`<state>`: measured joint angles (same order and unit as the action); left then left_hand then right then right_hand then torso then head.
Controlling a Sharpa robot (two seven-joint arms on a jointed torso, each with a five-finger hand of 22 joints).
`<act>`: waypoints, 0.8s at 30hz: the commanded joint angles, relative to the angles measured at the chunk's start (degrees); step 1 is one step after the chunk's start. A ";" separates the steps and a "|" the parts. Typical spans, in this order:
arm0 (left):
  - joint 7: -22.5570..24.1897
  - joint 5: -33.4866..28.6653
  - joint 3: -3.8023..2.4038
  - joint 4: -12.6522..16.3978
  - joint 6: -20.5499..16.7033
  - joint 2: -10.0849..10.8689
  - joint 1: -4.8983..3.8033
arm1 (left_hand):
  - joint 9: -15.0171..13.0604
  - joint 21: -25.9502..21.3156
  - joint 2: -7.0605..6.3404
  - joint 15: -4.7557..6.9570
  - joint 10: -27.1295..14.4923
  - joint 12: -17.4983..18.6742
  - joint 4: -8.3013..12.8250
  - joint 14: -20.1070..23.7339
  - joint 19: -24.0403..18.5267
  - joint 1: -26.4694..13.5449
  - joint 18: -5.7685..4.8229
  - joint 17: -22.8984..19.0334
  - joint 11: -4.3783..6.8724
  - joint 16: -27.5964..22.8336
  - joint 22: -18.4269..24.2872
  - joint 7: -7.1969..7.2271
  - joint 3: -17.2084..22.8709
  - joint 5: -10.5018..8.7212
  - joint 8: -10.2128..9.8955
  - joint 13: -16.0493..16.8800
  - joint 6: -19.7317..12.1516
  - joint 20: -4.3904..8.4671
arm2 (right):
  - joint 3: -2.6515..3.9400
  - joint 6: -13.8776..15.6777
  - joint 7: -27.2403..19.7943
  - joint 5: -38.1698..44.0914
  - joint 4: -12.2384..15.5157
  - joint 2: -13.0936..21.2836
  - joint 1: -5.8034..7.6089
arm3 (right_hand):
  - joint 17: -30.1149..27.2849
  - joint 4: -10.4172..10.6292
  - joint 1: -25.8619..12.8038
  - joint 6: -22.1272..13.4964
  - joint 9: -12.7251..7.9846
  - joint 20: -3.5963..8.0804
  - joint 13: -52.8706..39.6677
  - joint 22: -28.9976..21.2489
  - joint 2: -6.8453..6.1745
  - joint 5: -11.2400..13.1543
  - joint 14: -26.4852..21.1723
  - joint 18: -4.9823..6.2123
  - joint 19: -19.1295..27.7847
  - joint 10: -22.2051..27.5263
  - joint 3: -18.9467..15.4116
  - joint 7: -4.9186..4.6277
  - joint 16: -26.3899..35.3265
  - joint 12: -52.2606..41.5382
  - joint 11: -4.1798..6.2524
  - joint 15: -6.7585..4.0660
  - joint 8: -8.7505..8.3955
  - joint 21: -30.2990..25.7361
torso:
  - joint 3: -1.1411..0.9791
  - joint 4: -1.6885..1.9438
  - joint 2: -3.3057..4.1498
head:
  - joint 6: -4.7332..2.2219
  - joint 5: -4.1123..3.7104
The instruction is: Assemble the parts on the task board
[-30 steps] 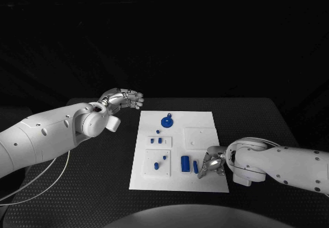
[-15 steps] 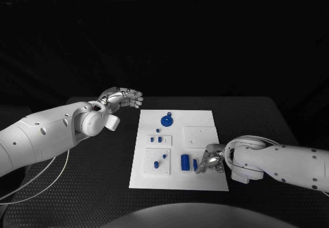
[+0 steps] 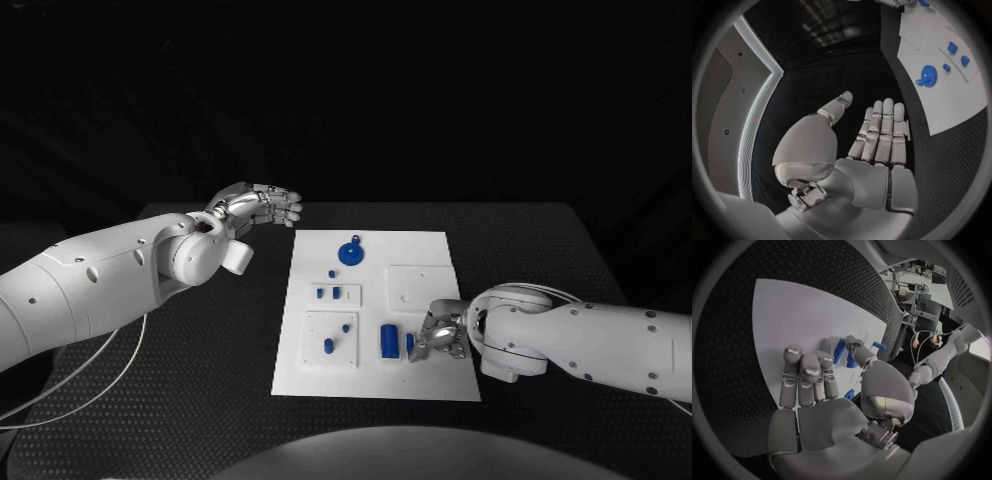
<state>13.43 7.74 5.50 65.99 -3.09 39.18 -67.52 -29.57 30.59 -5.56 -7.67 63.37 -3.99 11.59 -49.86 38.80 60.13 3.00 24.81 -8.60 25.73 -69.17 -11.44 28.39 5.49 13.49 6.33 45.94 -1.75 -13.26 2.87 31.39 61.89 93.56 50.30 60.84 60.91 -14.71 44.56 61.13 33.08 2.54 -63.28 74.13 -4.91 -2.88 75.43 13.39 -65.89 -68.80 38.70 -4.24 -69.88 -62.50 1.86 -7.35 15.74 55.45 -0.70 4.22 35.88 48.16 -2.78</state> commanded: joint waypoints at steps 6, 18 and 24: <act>0.32 -0.28 -0.03 0.07 0.85 -0.18 -0.03 | 0.10 -0.22 0.23 0.03 0.48 -0.07 -0.37 -0.32 0.23 -0.37 1.11 0.11 0.03 -0.38 -0.08 0.20 -0.04 0.20 0.23 -0.07 -0.28 -0.10 | -0.17 0.30 2.00 3.92 -0.82 -0.49 -0.37 | -0.10 -0.97 0.35 0.48 0.10 -0.07 -0.10 0.12 0.47 0.08 -0.08 1.61 -0.13 -0.33 1.38 -0.11 -0.32 0.22 0.14 -0.38 0.22 0.11 | -0.02 -0.05 0.00 | 0.02 -0.03; 0.29 -0.28 -0.03 0.02 0.81 -0.18 -0.03 | 0.11 -0.24 0.28 0.02 0.48 -0.07 -0.41 -0.32 0.22 -0.38 1.11 0.15 0.03 -0.43 -0.10 0.20 -0.04 0.22 0.24 -0.09 -0.29 -0.11 | -0.18 0.47 2.57 7.06 -1.24 -1.19 -0.98 | -0.14 -1.79 1.34 0.70 0.11 -0.09 -0.17 0.21 -0.05 0.09 -0.02 1.61 -0.28 -0.53 2.32 -0.07 -0.40 0.17 0.18 -0.39 0.31 0.31 | -0.02 0.01 -0.03 | 0.09 -0.13; 0.27 -0.28 -0.02 -0.07 0.80 -0.19 -0.03 | 0.12 -0.25 0.29 0.02 0.48 -0.07 -0.42 -0.31 0.22 -0.38 1.11 0.17 0.03 -0.44 -0.11 0.20 -0.04 0.22 0.24 -0.09 -0.29 -0.11 | -0.17 0.58 1.49 3.08 -1.33 -0.19 -0.98 | -0.19 -1.54 0.31 0.59 0.05 -0.27 -0.16 0.22 -2.38 0.14 -0.03 1.60 -0.27 -0.52 1.64 -0.16 -0.38 0.25 0.09 -0.31 0.22 0.32 | -0.03 -0.06 -0.02 | 0.01 -0.03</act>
<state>13.37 7.74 5.51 65.91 -3.05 39.10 -67.52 -29.52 30.59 -5.56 -7.67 63.37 -3.99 11.59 -49.86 38.80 60.14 3.51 24.92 -8.60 25.51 -69.19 -11.44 28.39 5.49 13.49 6.29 45.94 -1.75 -13.05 3.76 31.74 66.14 92.95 49.59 60.29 60.78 -16.24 45.04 62.30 33.50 2.45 -63.41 74.30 -6.70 -2.88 75.44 13.86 -65.81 -69.01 40.72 -4.17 -70.08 -62.50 2.06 -7.33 16.43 55.44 -0.73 4.18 35.86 48.19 -2.90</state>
